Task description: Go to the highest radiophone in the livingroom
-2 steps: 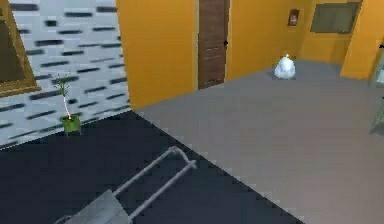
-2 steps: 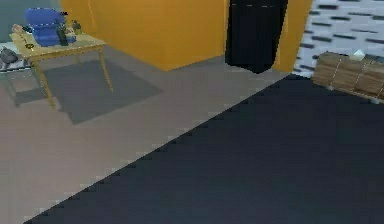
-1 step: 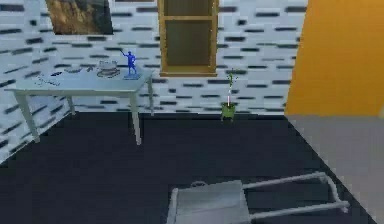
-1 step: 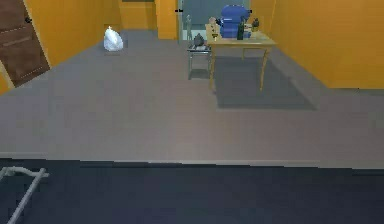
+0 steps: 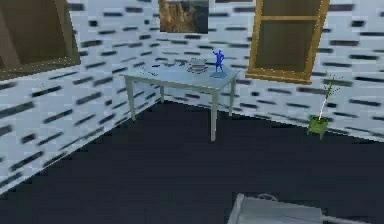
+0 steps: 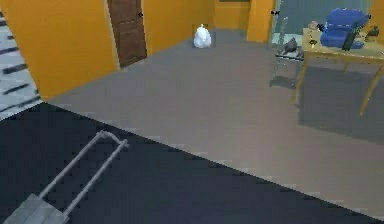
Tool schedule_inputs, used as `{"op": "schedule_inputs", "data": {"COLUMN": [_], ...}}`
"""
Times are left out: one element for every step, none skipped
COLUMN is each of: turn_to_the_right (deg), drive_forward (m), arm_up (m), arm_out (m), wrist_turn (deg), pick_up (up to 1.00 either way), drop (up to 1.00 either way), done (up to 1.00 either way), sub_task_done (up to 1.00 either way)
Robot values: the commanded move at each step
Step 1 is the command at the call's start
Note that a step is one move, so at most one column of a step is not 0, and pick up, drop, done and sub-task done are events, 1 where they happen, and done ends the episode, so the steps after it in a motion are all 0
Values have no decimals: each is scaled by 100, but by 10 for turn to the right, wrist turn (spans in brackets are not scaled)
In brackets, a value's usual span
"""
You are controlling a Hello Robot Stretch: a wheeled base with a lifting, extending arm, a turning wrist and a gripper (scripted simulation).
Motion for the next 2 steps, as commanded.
{"op": "schedule_inputs", "data": {"turn_to_the_right": [0, -450], "drive_forward": [40, 0], "arm_up": [0, 0], "arm_out": [0, 0], "wrist_turn": [0, 0], "pick_up": [0, 0], "drop": [0, 0], "done": [0, 0], "sub_task_done": [0, 0]}}
